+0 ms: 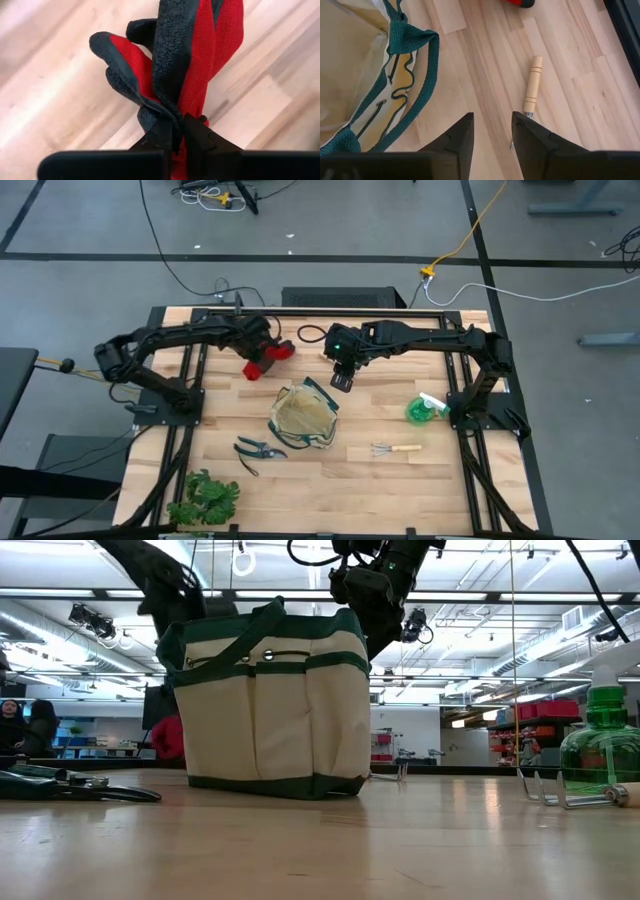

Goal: Pick & Place Garden tools in Gardening bag
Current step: Put the red gloves into the gardening bag

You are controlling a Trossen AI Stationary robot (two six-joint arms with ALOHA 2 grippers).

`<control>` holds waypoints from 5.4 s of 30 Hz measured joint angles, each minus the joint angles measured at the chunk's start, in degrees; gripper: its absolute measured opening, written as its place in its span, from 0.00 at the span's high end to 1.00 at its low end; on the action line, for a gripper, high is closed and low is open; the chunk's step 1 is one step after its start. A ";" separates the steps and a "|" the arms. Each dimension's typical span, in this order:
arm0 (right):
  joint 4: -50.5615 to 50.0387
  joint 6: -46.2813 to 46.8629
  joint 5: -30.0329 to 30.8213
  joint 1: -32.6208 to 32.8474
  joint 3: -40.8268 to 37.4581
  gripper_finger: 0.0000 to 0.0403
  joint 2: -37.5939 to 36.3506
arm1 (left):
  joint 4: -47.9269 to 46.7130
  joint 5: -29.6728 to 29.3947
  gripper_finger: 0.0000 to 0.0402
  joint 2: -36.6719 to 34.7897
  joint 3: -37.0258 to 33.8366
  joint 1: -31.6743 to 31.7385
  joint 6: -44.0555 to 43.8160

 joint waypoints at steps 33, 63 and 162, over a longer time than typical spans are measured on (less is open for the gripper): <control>-0.66 0.44 0.05 -0.09 0.00 0.67 0.00 | 37.80 2.96 0.95 -36.84 -16.44 -23.39 -3.14; 0.10 0.42 4.04 -0.09 0.00 0.67 0.00 | 80.89 -22.47 0.95 -24.83 -31.08 -53.23 14.54; -0.66 0.15 4.00 -0.05 0.00 0.67 0.00 | 95.21 -25.15 0.86 10.16 -19.08 -53.16 13.73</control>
